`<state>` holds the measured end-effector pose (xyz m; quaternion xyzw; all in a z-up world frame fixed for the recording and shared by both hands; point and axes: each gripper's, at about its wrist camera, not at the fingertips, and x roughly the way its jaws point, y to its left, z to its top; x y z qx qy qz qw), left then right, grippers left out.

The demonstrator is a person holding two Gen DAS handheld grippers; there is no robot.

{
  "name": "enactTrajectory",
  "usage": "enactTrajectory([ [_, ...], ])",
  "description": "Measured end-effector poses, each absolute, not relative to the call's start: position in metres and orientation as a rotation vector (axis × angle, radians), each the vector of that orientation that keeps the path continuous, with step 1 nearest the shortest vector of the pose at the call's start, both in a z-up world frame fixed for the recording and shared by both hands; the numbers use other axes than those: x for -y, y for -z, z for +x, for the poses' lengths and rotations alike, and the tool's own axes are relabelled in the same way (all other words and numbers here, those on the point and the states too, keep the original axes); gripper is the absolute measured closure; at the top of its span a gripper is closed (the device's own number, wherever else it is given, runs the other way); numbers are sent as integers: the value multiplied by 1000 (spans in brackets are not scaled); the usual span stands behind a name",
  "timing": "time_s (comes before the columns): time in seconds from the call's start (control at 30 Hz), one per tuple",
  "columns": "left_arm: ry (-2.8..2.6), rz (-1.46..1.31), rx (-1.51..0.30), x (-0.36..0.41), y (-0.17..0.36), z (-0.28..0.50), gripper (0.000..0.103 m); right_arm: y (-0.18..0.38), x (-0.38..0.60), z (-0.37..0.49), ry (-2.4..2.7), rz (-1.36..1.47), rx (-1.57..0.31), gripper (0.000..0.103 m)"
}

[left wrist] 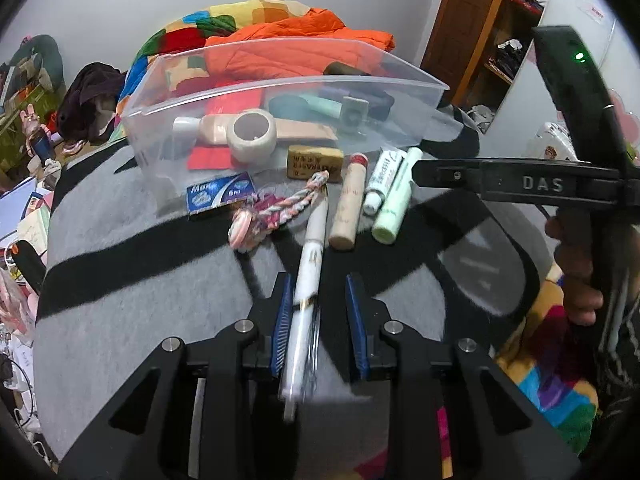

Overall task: Organize objects
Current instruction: 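Grasp the white pen with the left gripper while the right grasps the white-green tube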

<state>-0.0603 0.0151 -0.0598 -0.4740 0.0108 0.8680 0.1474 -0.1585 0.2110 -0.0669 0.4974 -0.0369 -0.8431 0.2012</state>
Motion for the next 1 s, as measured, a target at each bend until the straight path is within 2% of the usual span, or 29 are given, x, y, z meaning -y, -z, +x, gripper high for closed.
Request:
enactTrajectory([
  [0.27,-2522,-1331,-87,-20,62,-61,80,76,-184,-150,2374,1361,-22,45],
  [0.37,-2519,-1335,-59,-14,61,-50,87,77,-186,-143,2384,1340,-102,51],
  [0.5,-2518,-1339,-30,-5,60,-34,90,76,-192,-131,2405,1315,-227,66],
  [0.93,-2532,-1332,-51,-18,63,-65,90,73,-197,-126,2432,1299,-203,89],
  [1.0,-2539,-1329,-49,-17,63,-65,93,72,-200,-122,2423,1295,-188,89],
])
